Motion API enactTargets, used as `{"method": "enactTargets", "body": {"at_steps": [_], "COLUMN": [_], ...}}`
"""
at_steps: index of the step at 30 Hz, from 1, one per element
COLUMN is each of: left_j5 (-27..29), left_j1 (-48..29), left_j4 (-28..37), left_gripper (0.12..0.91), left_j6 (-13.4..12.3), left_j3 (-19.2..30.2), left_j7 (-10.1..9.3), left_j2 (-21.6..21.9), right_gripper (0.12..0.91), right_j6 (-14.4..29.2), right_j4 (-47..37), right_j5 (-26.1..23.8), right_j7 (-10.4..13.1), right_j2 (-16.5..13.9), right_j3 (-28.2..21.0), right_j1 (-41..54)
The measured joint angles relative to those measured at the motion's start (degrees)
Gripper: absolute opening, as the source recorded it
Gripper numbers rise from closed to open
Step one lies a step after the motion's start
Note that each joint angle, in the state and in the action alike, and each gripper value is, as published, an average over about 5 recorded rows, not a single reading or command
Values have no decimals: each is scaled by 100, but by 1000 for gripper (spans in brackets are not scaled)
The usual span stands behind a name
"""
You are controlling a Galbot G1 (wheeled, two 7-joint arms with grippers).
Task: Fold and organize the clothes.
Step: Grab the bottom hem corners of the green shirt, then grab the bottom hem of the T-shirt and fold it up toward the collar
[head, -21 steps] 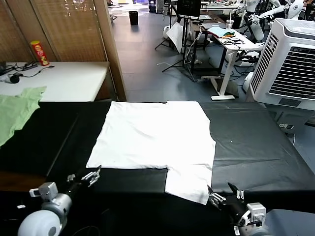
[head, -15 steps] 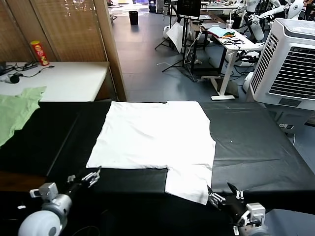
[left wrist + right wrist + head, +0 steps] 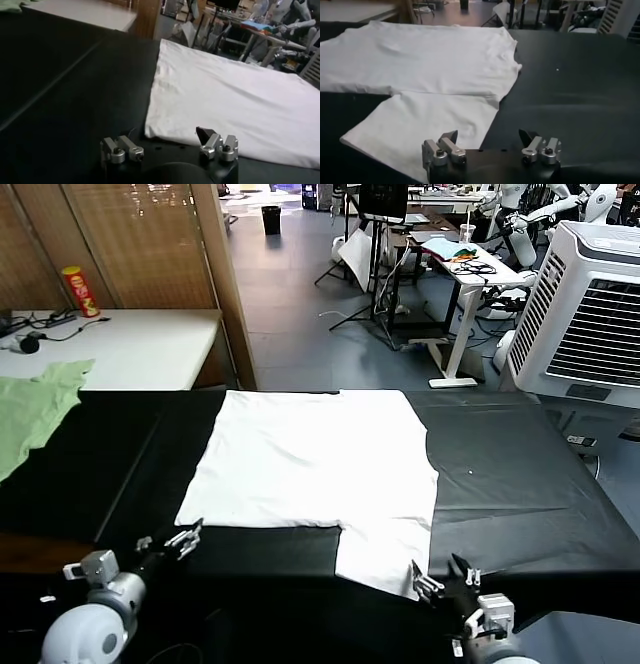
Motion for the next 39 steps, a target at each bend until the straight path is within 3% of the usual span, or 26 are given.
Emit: {"method": "enactTargets", "body": {"at_steps": [6, 9, 12, 16, 26, 32, 39], "left_j5": [59, 73, 82, 109, 72, -31, 94], "left_j1": [-13, -17, 9, 115, 748, 1020, 566], "left_j4": [82, 98, 63, -79, -792, -1154, -1105], "left_gripper": [378, 211, 128, 126, 126, 126, 126], "left_j6": [-70, -86, -123, -148, -120, -266, -495], "left_j3": [56, 80, 102, 101, -135, -220, 2], "left_j7": [22, 48, 75, 48, -282, -286, -295], "left_j2": [-3, 1, 8, 13, 61, -1, -186], "right_gripper": [161, 128, 122, 122, 122, 122, 122], "right_j6": [5, -18, -66, -108, 33, 339, 562], "right_j4": [57, 156, 328, 619, 1058, 687, -217], "right_j5": [2, 3, 3, -32, 167, 662, 891], "right_j7": [33, 57, 106, 169, 178, 138, 34], "right_j2": [37, 38, 37, 27, 5, -201, -579], "right_j3": [33, 93, 160, 249, 596, 818, 706], "right_j1": [-65, -123, -237, -499, -1011, -365, 834]}}
